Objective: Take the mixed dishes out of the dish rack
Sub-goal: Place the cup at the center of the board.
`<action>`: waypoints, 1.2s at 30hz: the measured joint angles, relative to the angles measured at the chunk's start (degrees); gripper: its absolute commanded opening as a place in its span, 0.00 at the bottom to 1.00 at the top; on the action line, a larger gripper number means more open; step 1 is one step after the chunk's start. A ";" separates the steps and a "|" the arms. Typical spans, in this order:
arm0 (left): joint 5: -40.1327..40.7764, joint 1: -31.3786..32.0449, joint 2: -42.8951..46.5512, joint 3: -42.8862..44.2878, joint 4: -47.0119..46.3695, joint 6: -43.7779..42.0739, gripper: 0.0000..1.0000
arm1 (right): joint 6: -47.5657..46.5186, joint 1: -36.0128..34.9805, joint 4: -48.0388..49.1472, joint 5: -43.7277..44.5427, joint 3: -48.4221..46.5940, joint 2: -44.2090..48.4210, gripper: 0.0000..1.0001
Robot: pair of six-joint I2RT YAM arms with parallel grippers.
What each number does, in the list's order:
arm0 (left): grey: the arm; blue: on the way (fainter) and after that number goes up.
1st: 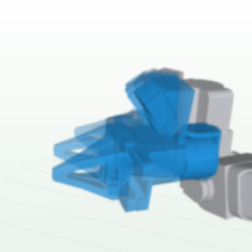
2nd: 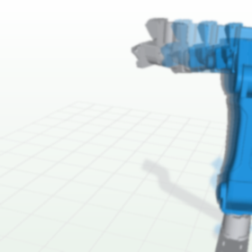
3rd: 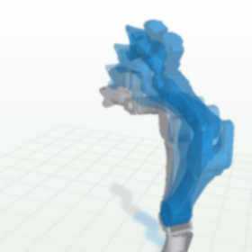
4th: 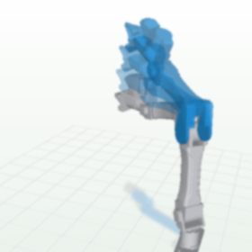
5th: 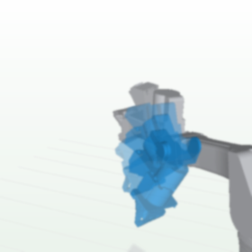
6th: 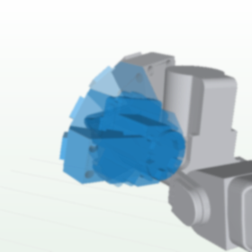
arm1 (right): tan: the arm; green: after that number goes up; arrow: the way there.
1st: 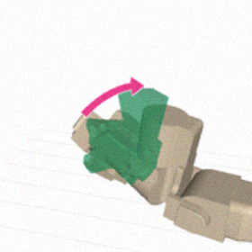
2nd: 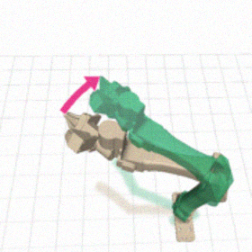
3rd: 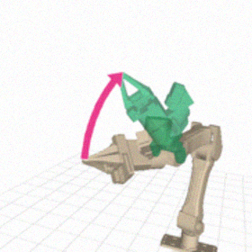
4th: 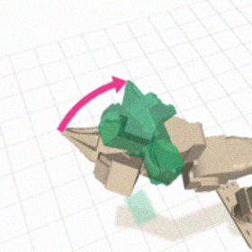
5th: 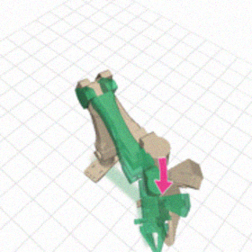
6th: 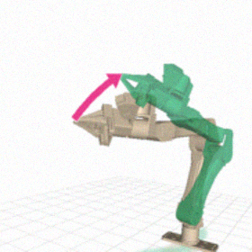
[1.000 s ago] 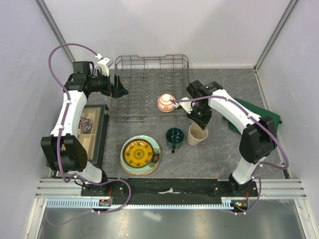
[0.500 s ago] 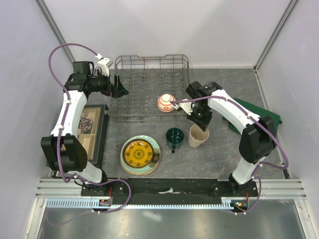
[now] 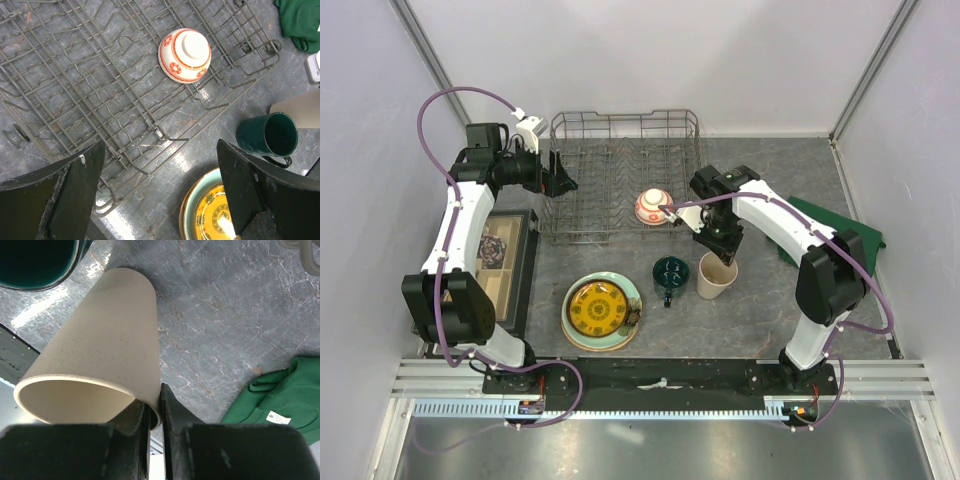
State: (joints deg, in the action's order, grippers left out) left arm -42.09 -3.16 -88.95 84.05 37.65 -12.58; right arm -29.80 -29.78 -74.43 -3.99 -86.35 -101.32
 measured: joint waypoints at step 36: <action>-0.11 0.02 0.02 -0.59 0.00 -1.22 0.99 | 0.63 -0.09 -0.63 1.49 -10.51 0.00 0.67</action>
State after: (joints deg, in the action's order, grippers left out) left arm -42.19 -3.14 -88.92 83.46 37.65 -13.80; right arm -29.17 -29.87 -75.07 -2.50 -96.86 -101.32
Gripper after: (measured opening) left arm 0.991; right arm 0.659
